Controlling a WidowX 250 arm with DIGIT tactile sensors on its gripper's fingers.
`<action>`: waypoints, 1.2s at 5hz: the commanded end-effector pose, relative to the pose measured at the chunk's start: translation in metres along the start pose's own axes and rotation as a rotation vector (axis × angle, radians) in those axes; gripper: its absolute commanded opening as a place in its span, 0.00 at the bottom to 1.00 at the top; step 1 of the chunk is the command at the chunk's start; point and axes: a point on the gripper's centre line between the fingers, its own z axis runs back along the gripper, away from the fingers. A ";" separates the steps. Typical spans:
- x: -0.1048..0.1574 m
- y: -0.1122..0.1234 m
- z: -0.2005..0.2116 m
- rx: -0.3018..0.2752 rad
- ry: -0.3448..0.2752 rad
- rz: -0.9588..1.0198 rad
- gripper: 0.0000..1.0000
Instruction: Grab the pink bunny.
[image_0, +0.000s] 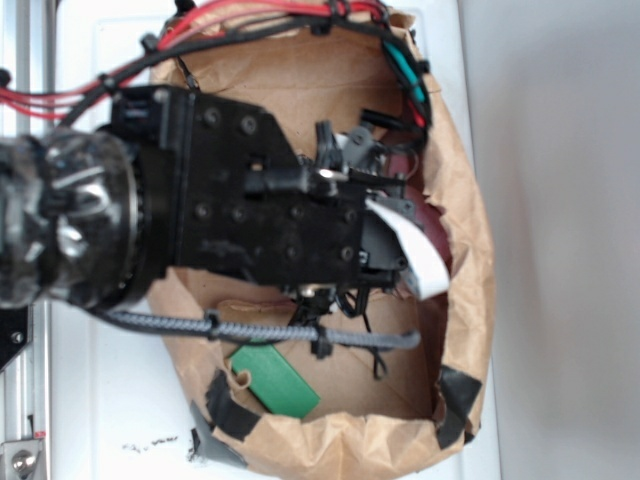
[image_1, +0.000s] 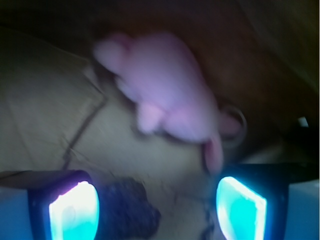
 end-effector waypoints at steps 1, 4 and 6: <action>0.020 0.012 0.023 -0.027 -0.236 -0.236 1.00; 0.024 0.023 0.014 -0.030 -0.267 -0.312 1.00; 0.036 0.038 -0.007 0.057 -0.280 -0.265 1.00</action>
